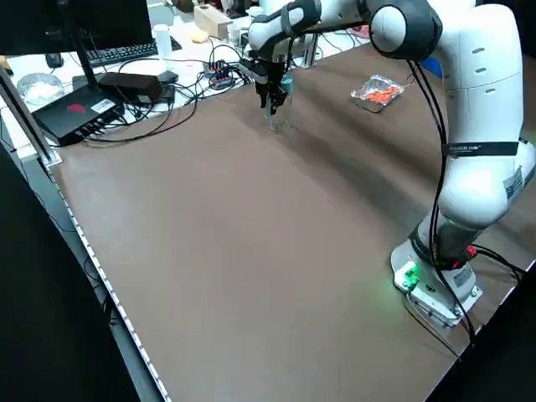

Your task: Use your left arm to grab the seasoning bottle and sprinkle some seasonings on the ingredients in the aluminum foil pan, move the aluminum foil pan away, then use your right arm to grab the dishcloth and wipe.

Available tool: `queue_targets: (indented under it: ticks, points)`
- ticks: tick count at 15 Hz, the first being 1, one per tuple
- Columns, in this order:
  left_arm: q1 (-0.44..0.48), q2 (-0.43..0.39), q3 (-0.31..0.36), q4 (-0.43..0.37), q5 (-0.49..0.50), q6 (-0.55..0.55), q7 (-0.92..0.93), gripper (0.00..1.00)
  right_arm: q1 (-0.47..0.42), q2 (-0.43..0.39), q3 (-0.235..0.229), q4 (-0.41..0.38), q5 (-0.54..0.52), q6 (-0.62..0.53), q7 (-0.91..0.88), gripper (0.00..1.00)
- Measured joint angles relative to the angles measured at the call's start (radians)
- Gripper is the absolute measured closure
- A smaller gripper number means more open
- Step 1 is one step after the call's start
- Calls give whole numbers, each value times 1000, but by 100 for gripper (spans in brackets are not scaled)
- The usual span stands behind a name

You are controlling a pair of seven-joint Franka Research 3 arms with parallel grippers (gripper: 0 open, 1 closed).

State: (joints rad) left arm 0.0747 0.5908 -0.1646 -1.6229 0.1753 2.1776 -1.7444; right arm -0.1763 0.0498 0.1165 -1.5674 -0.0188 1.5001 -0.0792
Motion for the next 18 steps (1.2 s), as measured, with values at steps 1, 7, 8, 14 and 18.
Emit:
queue_targets:
  ticks: [1, 7, 8, 14, 18]
  points:
    - [1, 0, 0, 0, 0, 0, 0, 49, 0, 0, 0, 0, 0, 0, 0, 0]
    - [3, 0, -1, 2, 0, 0, -2, 77, 0, 0, 0, 0, 0, 0, 0, 0]
    - [2, 0, -1, 3, 0, 0, -2, 78, 0, 0, 0, 0, 0, 0, 0, 0]
    - [0, -1, -9, 12, 0, 1, -2, 78, 0, 0, 1, 0, 0, 0, 0, 0]
    - [1, -38, -38, 22, 0, 2, -1, 78, 0, 0, 2, 0, 0, 0, 0, 0]
